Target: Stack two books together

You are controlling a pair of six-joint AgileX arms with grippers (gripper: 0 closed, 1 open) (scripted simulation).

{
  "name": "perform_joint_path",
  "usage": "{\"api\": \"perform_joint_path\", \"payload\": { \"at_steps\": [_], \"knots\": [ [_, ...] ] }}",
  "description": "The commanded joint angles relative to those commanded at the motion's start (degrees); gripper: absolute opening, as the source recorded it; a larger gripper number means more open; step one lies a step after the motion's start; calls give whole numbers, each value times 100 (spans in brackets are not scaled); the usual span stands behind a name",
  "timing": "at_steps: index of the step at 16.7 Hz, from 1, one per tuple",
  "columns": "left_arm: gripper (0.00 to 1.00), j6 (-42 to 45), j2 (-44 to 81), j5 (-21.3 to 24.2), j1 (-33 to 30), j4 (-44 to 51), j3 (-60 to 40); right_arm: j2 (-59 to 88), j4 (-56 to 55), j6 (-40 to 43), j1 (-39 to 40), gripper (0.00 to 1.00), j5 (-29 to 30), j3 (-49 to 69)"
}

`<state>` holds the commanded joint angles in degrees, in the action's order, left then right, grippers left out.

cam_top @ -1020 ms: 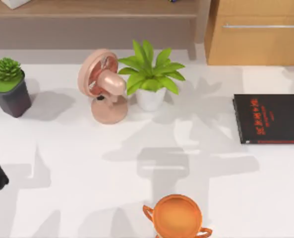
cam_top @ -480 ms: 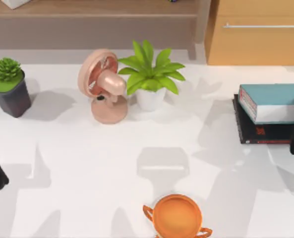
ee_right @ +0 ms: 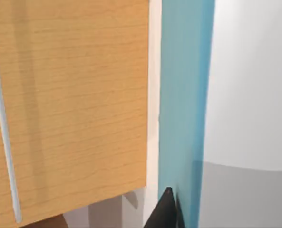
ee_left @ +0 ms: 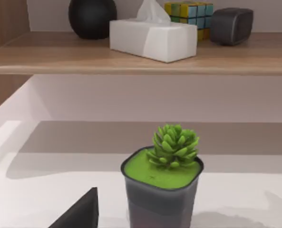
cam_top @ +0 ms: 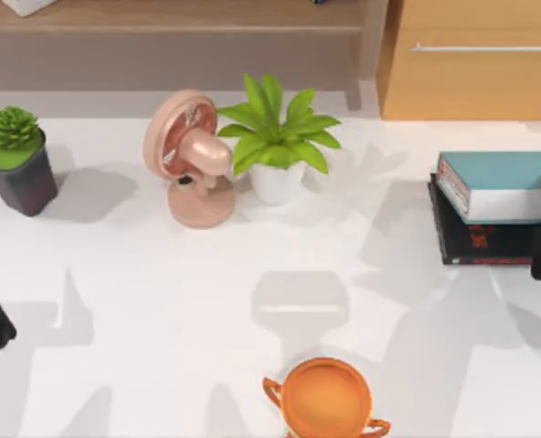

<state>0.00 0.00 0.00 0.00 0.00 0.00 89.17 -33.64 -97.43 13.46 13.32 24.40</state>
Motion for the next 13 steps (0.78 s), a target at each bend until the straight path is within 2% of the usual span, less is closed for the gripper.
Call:
{"api": "perform_joint_path", "payload": {
  "at_steps": [3, 13],
  "knots": [
    [100, 0, 0, 0, 0, 0, 0, 0, 0, 0, 0, 0, 0, 0],
    [100, 0, 0, 0, 0, 0, 0, 0, 0, 0, 0, 75, 0, 0]
  ]
}}
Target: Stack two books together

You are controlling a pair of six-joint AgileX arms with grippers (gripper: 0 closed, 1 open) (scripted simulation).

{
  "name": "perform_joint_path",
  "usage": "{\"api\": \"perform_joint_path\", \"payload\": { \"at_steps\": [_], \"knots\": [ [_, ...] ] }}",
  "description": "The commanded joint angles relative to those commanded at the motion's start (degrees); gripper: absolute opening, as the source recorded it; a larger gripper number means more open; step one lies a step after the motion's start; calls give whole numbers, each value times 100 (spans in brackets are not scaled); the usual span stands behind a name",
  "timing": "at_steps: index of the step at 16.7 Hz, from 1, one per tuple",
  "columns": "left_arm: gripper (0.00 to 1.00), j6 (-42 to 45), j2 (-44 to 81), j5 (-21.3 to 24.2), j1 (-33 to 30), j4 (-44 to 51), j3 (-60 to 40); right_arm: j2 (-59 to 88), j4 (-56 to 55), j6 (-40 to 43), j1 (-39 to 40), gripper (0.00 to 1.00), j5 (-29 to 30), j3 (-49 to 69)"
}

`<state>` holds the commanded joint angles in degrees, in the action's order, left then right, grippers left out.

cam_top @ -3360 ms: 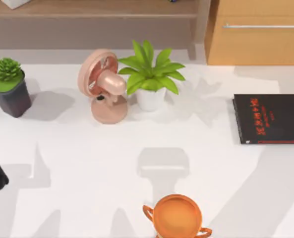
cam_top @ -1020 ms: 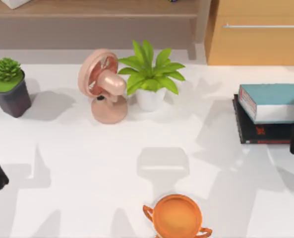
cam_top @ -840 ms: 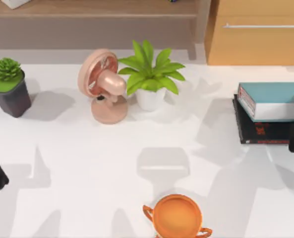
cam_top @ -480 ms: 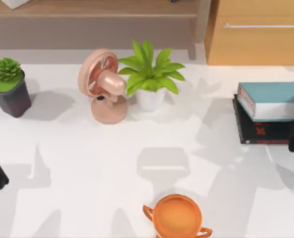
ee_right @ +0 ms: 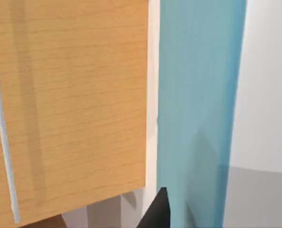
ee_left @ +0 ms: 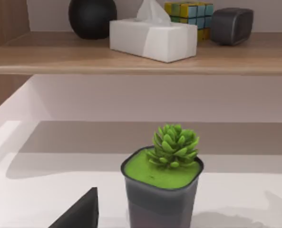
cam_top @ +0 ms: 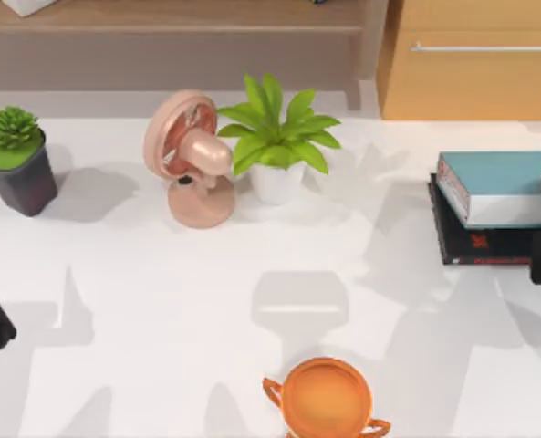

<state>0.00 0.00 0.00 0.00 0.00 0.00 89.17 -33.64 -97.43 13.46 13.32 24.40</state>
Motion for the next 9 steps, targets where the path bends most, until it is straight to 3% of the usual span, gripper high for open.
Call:
{"api": "perform_joint_path", "payload": {
  "at_steps": [3, 9],
  "knots": [
    [100, 0, 0, 0, 0, 0, 0, 0, 0, 0, 0, 98, 0, 0],
    [100, 0, 0, 0, 0, 0, 0, 0, 0, 0, 0, 100, 0, 0]
  ]
}}
